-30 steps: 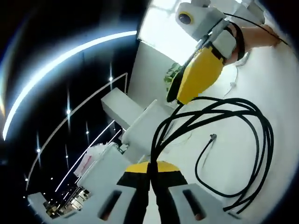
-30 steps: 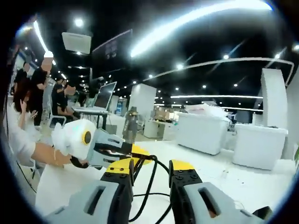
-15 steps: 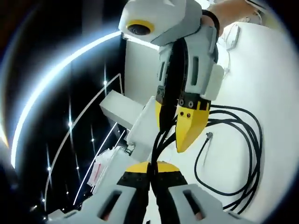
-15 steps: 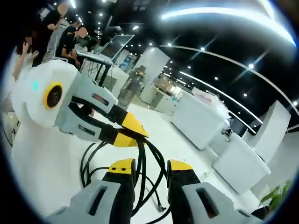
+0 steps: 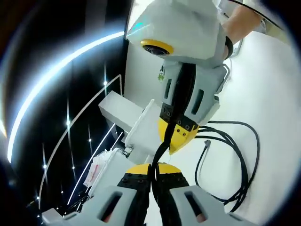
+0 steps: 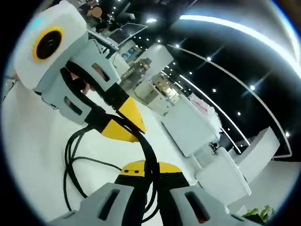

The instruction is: Coil the Type-C to USB data cable on the desktop and secure it with Velcro straps.

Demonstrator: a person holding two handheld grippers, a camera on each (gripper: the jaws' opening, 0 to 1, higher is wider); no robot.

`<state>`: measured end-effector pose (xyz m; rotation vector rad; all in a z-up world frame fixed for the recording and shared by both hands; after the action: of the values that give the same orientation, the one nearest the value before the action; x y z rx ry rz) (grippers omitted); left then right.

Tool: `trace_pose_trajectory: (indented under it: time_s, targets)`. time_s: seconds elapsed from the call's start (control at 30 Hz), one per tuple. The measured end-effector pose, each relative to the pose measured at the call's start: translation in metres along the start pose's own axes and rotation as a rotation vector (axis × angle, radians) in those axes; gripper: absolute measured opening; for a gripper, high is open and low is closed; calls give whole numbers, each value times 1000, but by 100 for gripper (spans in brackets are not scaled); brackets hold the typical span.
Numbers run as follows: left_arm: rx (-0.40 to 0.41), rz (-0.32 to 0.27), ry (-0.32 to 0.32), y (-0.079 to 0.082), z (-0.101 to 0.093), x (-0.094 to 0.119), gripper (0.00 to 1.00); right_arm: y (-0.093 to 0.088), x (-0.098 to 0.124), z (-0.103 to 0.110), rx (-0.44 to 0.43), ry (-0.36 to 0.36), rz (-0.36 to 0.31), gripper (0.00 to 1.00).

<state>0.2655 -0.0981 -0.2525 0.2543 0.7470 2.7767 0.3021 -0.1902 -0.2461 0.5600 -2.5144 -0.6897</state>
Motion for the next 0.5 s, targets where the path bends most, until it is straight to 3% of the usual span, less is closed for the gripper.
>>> trace_pose_trajectory:
  time_s: [0.1, 0.2, 0.3, 0.5]
  targets:
    - [-3, -23, 0, 1, 0, -1, 6, 0, 2, -1, 19, 3, 1, 4]
    - [117, -82, -36, 2, 1, -1, 9, -4, 4, -2, 34, 2, 3, 3]
    - [219, -106, -57, -3, 5, -1, 19, -8, 6, -2, 56, 3, 3, 3]
    - [217, -100, -140, -9, -1, -8, 19, -11, 5, 0, 83, 30, 6, 3]
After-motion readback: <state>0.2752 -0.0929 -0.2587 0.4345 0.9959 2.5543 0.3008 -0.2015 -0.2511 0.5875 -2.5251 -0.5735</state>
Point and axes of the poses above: the point that each gripper's makers call its tool centre point, and the gripper's own axes: x roughly backward along the fingers, z roughly to its left, y roughly out of its top, the point moved 7 cm from there along x, roughly backward along the fingers, and after that the axes turned 12 degrees about z, right-handed, at the moved point
